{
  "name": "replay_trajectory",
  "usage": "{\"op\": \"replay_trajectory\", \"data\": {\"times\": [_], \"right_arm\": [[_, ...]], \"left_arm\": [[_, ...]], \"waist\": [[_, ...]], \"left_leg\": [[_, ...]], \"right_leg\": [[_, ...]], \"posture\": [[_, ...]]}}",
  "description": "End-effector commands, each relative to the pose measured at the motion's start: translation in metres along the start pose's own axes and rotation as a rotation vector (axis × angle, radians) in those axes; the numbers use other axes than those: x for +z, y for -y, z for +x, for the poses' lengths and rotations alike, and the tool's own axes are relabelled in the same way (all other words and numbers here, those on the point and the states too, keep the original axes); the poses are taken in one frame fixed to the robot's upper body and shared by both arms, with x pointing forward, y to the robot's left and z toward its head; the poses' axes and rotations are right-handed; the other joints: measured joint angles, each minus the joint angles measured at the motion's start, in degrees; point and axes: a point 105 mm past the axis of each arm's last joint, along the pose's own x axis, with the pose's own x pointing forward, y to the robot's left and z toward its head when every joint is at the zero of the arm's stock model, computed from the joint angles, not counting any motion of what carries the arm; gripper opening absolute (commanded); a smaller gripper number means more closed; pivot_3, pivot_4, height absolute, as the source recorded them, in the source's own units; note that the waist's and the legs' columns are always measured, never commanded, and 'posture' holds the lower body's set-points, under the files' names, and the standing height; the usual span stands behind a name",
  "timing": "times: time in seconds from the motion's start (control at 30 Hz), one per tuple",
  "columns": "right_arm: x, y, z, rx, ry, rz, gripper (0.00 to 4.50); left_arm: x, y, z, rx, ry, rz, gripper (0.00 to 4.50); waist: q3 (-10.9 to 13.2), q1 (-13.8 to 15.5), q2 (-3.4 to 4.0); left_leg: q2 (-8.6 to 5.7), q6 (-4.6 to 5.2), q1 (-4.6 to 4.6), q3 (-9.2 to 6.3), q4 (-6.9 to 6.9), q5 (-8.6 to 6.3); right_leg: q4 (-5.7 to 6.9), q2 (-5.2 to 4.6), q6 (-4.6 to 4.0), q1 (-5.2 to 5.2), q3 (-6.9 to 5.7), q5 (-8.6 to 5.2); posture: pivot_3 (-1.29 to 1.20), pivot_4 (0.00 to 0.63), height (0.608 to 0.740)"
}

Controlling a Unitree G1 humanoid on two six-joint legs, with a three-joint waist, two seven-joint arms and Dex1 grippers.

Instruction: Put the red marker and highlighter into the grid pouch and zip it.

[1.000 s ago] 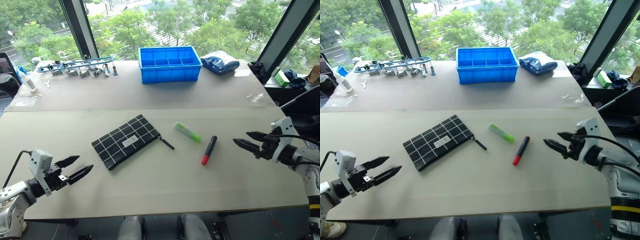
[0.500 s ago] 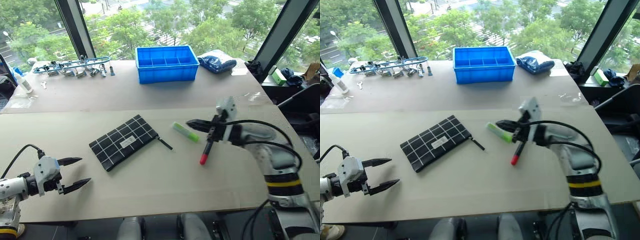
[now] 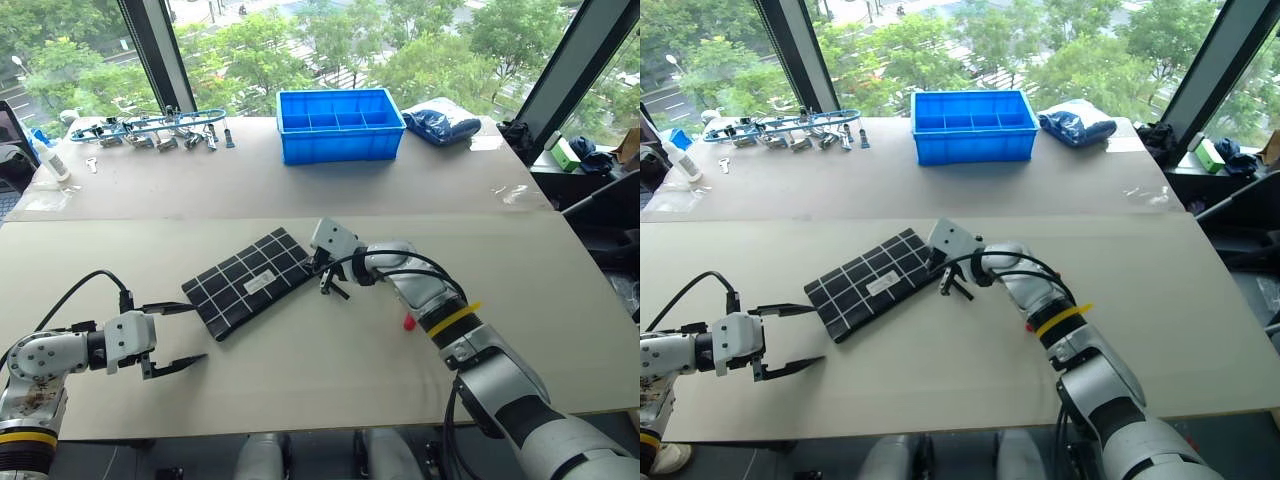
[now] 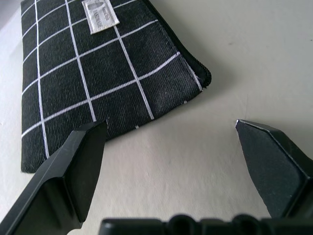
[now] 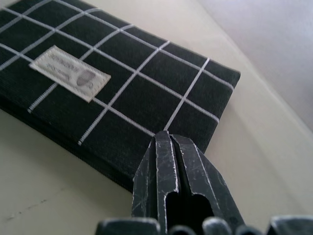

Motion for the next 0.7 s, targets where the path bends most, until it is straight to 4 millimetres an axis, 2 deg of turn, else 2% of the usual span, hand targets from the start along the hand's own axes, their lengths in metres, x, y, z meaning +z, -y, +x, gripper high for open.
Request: {"op": "replay_trajectory", "data": {"times": [0.03, 0.17, 0.3, 0.43, 0.7], "right_arm": [[0.003, 0.008, 0.003, -0.028, -0.011, -0.057, 0.06], [-0.004, 0.004, 0.008, -0.022, -0.036, -0.104, 0.06], [0.000, 0.000, 0.008, -0.005, -0.005, -0.092, 0.06], [0.002, 0.005, 0.003, -0.017, 0.013, -0.080, 0.06], [0.001, 0.005, 0.002, -0.021, 0.014, -0.068, 0.06]], "left_arm": [[0.004, -0.002, 0.013, -0.001, -0.012, 0.101, 4.50], [0.006, -0.006, 0.022, 0.012, -0.017, 0.194, 4.50], [0.006, -0.013, 0.028, 0.041, -0.027, 0.263, 4.50], [0.005, -0.020, 0.035, 0.062, -0.026, 0.324, 4.50], [0.015, -0.020, 0.051, 0.048, 0.032, 0.364, 4.50]], "waist": [[0.0, 0.0, 0.01], [0.0, 0.1, 0.07], [-0.1, 0.1, 0.08], [-0.1, 0.2, 0.10], [-0.1, 0.1, 0.11]], "left_leg": [[0.00, -0.01, 0.02, -0.01, 0.00, 0.01], [0.02, -0.02, 0.09, -0.04, 0.00, 0.02], [0.03, -0.02, 0.17, -0.04, 0.00, 0.02], [0.03, -0.04, 0.19, -0.05, 0.01, 0.04], [0.02, -0.04, 0.22, -0.05, 0.02, 0.05]], "right_leg": [[0.05, 0.01, 0.00, 0.02, -0.01, 0.00], [0.07, 0.02, -0.03, 0.08, -0.03, 0.01], [0.09, 0.03, -0.03, 0.16, -0.04, 0.02], [0.15, 0.03, -0.04, 0.18, -0.05, 0.01], [0.44, 0.02, -0.07, 0.16, -0.04, -0.01]], "posture": [[0.00, 0.150, 0.740], [0.00, 0.150, 0.740], [0.00, 0.150, 0.740], [0.00, 0.150, 0.740], [0.00, 0.150, 0.740]]}}
